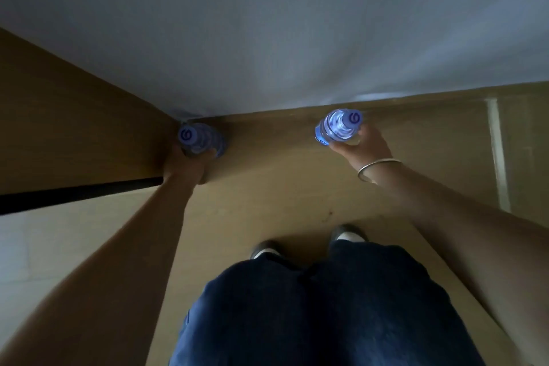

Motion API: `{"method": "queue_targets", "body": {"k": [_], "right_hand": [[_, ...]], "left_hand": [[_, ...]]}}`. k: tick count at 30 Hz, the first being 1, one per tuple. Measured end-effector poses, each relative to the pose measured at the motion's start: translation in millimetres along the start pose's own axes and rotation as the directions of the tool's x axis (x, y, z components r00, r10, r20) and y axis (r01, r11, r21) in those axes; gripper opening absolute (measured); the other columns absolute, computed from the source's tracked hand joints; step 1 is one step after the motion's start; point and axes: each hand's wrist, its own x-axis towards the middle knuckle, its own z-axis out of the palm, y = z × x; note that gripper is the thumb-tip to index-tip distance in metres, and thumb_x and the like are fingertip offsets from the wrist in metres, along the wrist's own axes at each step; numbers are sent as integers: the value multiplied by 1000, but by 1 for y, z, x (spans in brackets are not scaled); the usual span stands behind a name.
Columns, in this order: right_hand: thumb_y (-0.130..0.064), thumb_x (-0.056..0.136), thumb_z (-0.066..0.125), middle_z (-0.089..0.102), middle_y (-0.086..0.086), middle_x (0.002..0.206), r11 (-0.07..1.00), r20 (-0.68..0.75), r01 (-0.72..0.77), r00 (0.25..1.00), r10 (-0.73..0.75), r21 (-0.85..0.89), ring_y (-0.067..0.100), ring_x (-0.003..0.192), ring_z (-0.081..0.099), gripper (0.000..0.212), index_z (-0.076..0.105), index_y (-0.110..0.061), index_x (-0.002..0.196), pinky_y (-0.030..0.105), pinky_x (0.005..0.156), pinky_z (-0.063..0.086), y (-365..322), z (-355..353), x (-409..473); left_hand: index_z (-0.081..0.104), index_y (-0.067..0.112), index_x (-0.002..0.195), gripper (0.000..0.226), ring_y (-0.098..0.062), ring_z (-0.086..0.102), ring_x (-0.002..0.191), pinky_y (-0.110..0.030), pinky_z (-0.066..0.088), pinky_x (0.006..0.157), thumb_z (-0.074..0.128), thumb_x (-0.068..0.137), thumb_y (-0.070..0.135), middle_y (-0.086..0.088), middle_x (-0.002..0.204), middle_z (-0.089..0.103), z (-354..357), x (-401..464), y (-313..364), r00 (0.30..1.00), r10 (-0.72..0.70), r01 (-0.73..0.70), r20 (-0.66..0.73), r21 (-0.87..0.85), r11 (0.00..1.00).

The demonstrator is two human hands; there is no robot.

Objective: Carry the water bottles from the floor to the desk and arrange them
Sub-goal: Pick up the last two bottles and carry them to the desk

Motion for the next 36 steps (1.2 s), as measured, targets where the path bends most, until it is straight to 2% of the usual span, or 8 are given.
{"method": "queue_targets", "body": {"k": [5,8,15,21,26,29,32,36], "right_hand": [[-13,75,74,61,3,94,996,-40,-67,997,70,64,16,90,58,35,63,-7,108,20,77,40,13,13,30],[-18,81,70,55,4,93,991,-87,-84,992,94,103,18,87,52,33,60,-5,110,9,62,35,14,25,42],[-36,86,61,66,16,105,995,-102,-95,990,97,26,32,100,59,36,62,-5,106,26,75,35,17,30,32],[-33,83,67,68,16,100,982,-2,190,982,-190,-1,32,96,62,35,63,-4,103,29,75,41,-28,-3,-48],[-37,78,63,59,17,125,907,171,421,893,-416,8,29,116,56,58,54,0,123,21,92,35,-124,-62,-160],[-35,78,63,53,18,133,834,223,551,809,-544,36,31,123,52,61,53,3,125,24,101,35,-176,-96,-233],[-38,80,60,59,21,124,742,217,664,715,-665,88,35,115,57,59,57,5,120,31,98,41,-226,-126,-303],[-44,77,59,66,13,115,683,229,703,644,-730,198,25,108,62,58,61,0,115,25,94,43,-285,-165,-376]], "left_hand": [[45,5,133,63,-24,50,124,-33,39,106,74,78,18,-12,134,52,7,12,5,997,38,-44,-64,-95,995],[49,3,130,60,-28,52,122,-37,41,105,72,80,27,-15,131,55,8,15,5,995,34,-46,-92,-125,991],[47,11,133,55,-33,53,116,-31,40,87,64,86,32,-15,126,58,8,-31,-1,988,122,-114,-94,83,990],[49,14,130,53,-15,54,97,-24,39,76,66,84,32,-1,112,59,-24,-119,27,983,177,-174,-44,57,983],[57,20,115,32,-19,57,112,-19,33,73,67,85,22,0,123,60,-92,-238,74,973,229,-231,-31,-52,972],[54,28,108,29,7,55,79,-12,39,65,67,84,18,22,88,58,-139,-319,106,976,197,-210,-91,-165,964],[53,30,109,34,17,52,78,5,35,68,69,82,18,21,89,57,-187,-398,128,962,159,-218,-221,-276,936],[57,25,114,37,-2,59,95,-10,41,82,71,80,24,3,109,64,-240,-477,141,914,46,-220,-403,-398,891]]}}
